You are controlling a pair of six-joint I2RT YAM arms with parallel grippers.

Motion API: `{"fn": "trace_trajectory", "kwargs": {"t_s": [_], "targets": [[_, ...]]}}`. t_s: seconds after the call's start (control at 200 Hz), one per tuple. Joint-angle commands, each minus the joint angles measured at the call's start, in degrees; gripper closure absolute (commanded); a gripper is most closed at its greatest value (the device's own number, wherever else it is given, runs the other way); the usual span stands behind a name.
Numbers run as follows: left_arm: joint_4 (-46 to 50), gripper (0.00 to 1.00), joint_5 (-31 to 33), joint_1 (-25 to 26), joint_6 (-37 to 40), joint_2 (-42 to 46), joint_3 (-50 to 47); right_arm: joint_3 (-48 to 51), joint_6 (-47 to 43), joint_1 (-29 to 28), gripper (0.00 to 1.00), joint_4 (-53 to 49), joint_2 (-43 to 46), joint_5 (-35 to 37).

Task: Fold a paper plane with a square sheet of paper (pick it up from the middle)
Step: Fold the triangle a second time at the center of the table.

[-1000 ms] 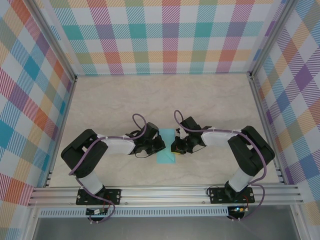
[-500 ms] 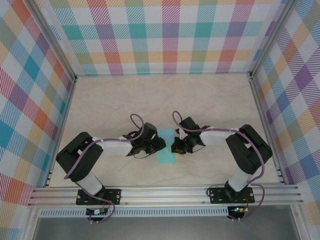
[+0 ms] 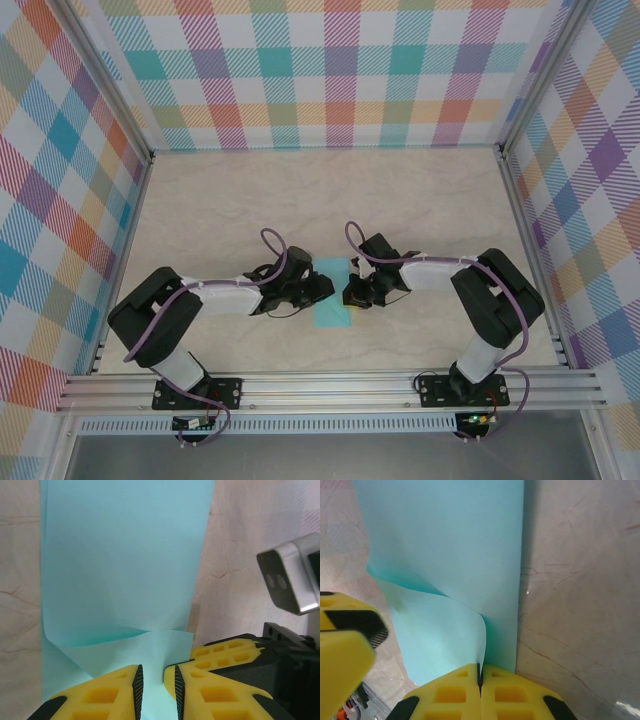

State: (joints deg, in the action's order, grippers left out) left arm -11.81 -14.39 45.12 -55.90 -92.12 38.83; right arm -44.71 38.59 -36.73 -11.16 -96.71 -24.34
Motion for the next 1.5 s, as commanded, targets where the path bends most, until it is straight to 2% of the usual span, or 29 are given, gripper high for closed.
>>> {"fn": "trace_trajectory", "kwargs": {"t_s": [0.0,0.32,0.48,0.525,0.615,0.72,0.89,0.99,1.165,1.495], "targets": [[-1.39,0.75,-0.89,1.13,0.99,-1.9,1.12,-0.12,0.78,0.26,0.99,0.15,-2.47,2.41],[-0.83,0.75,0.57,1.13,0.79,-4.33,1.29,-0.06,0.96,0.26,0.97,0.72,-1.82,1.96],[1.42,0.77,2.06,1.14,0.03,-5.13,1.12,0.75,0.92,0.26,0.86,0.03,1.87,2.95],[1.88,0.78,2.66,1.14,-0.2,-5.21,0.95,0.85,0.72,0.26,0.78,-1.62,3.69,4.67],[2.23,0.78,3.18,1.12,-0.79,-5.23,0.38,1.55,0.11,0.26,0.75,-4.67,7.49,7.61],[2.54,0.78,3.47,1.15,-0.89,-5.4,0.26,3.24,0.12,0.21,0.7,-5.16,11.63,7.77],[2.82,0.79,3.4,1.15,-0.89,-5.49,0.77,5.54,0.21,-0.8,0.86,1.23,13.13,-2.42],[3.2,0.79,3.34,1.11,-0.79,-5.55,1.15,3.52,-1.07,-2.85,0.92,-0.88,11.39,-2.5],[3.29,0.79,3.16,1.15,-0.71,-5.84,1.43,0.2,-3.36,-6.17,0.93,-4.72,7.03,-0.69],[3.55,0.79,3.13,1.12,-0.61,-5.79,1.32,-2.49,-4.75,-8.0,0.93,-9.37,2.99,4.25]]}}
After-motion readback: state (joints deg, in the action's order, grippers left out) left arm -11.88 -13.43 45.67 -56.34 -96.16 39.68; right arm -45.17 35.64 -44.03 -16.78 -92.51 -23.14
